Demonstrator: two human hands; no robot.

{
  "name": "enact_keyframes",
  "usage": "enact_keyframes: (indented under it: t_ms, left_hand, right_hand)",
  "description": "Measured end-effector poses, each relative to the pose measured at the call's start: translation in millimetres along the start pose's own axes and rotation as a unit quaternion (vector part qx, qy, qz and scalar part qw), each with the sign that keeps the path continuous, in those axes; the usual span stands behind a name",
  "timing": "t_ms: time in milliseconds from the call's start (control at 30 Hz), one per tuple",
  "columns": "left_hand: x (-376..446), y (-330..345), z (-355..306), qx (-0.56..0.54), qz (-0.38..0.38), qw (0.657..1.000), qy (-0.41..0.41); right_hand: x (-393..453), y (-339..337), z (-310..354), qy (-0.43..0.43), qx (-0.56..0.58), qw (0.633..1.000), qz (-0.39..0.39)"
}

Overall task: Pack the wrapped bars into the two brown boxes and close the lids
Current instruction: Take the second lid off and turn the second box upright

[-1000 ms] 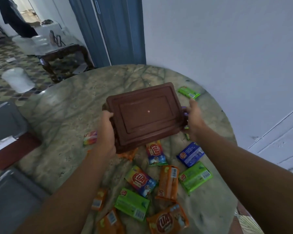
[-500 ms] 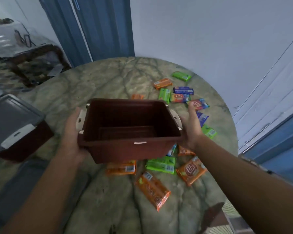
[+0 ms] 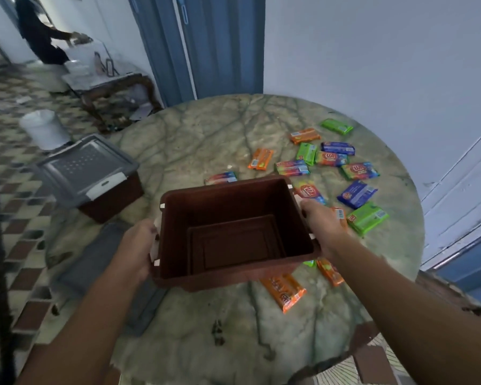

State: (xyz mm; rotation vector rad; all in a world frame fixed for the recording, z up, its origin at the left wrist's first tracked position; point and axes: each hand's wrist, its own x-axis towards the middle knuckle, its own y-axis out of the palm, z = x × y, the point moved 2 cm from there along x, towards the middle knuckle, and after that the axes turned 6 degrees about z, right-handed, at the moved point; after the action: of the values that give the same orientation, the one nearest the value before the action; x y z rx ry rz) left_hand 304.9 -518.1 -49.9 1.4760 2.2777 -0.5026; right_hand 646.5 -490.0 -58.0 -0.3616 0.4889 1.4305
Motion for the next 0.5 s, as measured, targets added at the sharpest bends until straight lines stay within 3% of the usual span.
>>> enact_keyframes:
  t_ms: [167, 367, 500]
  left_hand:
    - [-21, -11, 5, 0.146, -0.015, 0.984, 0.097]
    - [-23, -47, 37, 0.230, 0.027, 0.968, 0.100]
    - [-15, -70, 49, 0.268, 0.023, 0.959, 0.090]
  right_hand:
    - [-15, 7, -15, -0.026, -0.059, 0.998, 0.014]
    - [-29, 22, -48, -0.038, -0.103, 0.987, 0.114]
    - [-46, 37, -61, -0.063, -0.145, 0.986, 0.059]
